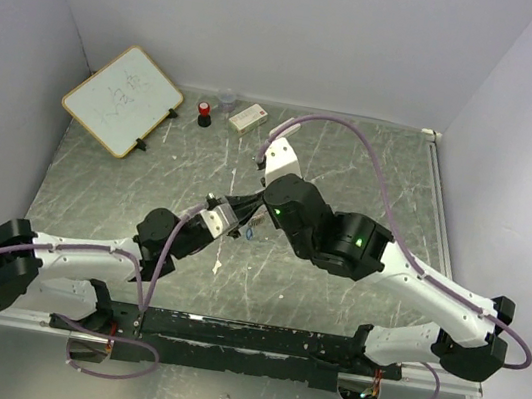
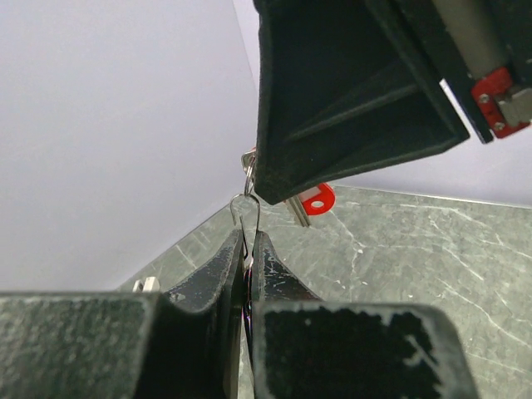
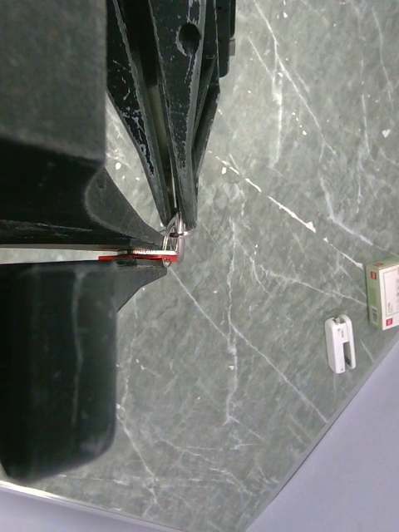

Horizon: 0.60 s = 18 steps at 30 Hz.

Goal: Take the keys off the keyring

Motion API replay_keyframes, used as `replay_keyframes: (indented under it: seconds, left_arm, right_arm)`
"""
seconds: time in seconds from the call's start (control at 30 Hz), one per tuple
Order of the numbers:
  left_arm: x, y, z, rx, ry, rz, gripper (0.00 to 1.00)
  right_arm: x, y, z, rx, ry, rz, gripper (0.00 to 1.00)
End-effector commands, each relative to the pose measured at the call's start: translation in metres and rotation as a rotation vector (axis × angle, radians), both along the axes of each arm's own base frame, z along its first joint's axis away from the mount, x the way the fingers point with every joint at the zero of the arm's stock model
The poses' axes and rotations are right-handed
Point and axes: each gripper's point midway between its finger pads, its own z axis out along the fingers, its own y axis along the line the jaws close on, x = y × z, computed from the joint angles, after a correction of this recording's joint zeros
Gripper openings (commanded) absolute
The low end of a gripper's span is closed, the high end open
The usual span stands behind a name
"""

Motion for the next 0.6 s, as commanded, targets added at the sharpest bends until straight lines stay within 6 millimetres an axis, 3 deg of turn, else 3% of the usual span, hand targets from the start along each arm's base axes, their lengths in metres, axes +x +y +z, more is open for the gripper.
replay_keyframes:
  seconds: [0.0, 0.13, 0.57]
  left_arm:
    - [-0.001, -0.003, -0.015, 0.137, -0.029, -0.002, 0.07]
    - [-0.006, -0.008, -0.017, 0.175, -0.032, -0.036, 0.07]
    - [-0.021, -0.022, -0.023, 0.218, -0.038, -0.15, 0.07]
  right_arm:
    - [0.006, -0.035, 0.028, -0.02, -0.064, -0.131, 0.0]
    - [0.007, -0.04, 0.033, -0.018, -0.078, -0.143, 0.0]
    - [0.015, -0.026, 0.039, -0.016, -0.13, -0.113, 0.0]
